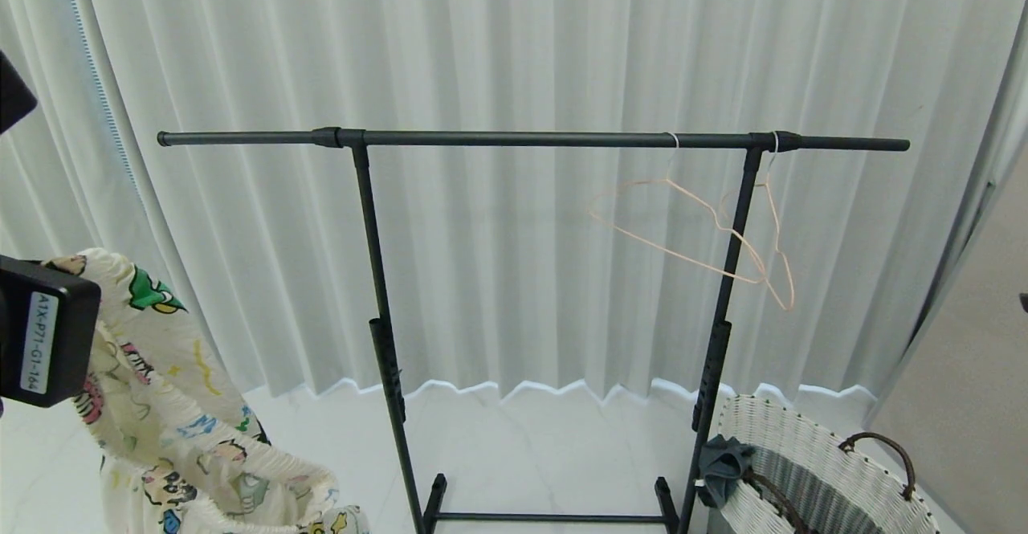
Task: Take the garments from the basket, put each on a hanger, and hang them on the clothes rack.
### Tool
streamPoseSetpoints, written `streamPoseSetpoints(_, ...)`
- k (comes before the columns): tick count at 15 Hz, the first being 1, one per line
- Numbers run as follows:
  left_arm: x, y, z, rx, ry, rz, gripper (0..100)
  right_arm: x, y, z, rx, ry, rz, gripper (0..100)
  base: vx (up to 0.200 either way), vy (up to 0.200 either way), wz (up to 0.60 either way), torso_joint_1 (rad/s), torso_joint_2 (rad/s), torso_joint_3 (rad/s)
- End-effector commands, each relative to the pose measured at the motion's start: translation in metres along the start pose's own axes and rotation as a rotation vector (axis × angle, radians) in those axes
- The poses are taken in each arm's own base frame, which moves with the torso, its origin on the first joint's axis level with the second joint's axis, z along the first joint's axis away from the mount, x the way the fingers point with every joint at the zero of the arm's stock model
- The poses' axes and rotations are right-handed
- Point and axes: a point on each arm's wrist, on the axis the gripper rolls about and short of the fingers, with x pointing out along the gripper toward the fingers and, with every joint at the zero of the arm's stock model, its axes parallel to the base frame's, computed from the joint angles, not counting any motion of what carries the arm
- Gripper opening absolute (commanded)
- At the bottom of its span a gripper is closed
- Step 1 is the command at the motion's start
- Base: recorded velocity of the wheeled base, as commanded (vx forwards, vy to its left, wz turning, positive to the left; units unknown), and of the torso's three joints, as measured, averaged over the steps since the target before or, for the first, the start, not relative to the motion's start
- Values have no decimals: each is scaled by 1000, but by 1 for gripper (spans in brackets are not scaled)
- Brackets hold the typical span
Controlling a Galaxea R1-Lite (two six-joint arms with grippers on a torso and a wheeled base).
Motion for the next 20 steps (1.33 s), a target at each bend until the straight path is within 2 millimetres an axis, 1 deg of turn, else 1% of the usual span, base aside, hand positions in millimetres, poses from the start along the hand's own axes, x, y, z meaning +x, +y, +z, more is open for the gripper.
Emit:
streamPoseSetpoints(1, 0, 1, -3, 5, 4, 0, 0, 1, 0, 0, -2, 4, 1, 100, 0, 0, 0, 0, 0, 0)
streamPoseSetpoints(7, 0, -1, -5, 14, 6, -8, 0, 4, 1, 0, -4, 13, 4, 100, 0, -200, 0, 8, -3, -2)
streamPoseSetpoints(10, 0, -1, -4, 13, 5, -8, 0, 11, 2, 3, -5, 15, 6, 100, 0, 0, 0, 0, 0, 0)
streamPoseSetpoints(12, -1, -1, -5, 10, 4, -10, 0, 21, 4, 2, -1, 0, 4, 100, 0, 0, 0, 0, 0, 0)
streamPoseSetpoints(13, 0, -1, -4, 10, 4, -10, 0, 30, 6, 2, 4, -31, 9, 100, 0, 0, 0, 0, 0, 0)
streamPoseSetpoints(14, 0, -1, -4, 11, 5, -10, 0, 33, 7, 1, 6, -40, 9, 100, 200, 0, 0, 2, -7, 2)
streamPoseSetpoints(15, 0, -1, -5, 11, 6, -10, 0, 41, 9, 0, 11, -59, 6, 100, 200, 0, 0, -2, 2, 2)
streamPoseSetpoints(16, 0, -1, -5, 10, 5, -10, 0, 45, 9, 1, 13, -65, 3, 100, 200, 0, 0, -2, 2, 12)
streamPoseSetpoints(20, 0, -1, -5, 11, 6, -10, 0, 55, 11, 2, 29, -54, 6, 100, 200, 0, 0, 8, 2, -1)
